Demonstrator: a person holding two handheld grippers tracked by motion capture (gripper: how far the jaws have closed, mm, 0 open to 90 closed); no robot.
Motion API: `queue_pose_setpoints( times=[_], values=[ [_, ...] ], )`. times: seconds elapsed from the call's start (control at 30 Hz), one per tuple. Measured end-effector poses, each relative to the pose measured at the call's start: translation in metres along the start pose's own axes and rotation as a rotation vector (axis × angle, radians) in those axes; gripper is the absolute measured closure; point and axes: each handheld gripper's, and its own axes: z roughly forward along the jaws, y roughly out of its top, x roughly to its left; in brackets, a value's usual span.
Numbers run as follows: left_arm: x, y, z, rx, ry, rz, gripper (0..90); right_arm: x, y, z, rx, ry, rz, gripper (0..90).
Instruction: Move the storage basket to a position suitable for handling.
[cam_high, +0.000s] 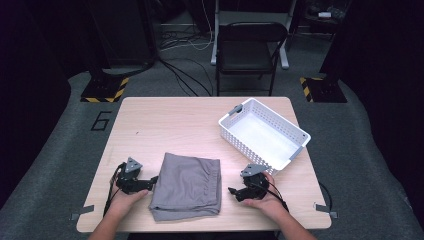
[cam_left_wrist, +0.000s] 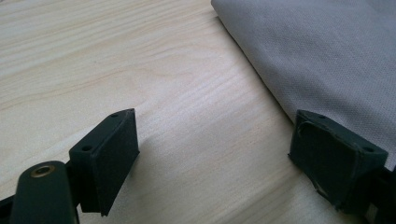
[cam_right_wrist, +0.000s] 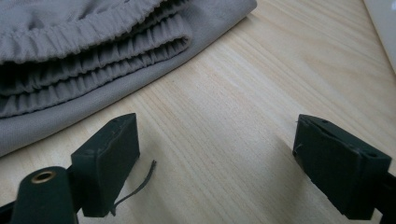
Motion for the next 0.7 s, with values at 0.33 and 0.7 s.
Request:
queue_pose_setpoints(
  times=[0.33, 0.7],
  values=[
    [-0.003, 0.0018, 0.001, 0.003, -0.001, 0.0, 16.0, 0.0001, -0.0001, -0.0001, 0.003, 0.002, -0.004, 12.9],
    [-0.0045, 0.0061, -0.0009, 0.025, -0.007, -0.037, 23.2, -0.0014, -0.0015, -0.0018, -0.01, -0.004, -0.004, 17.4]
  ],
)
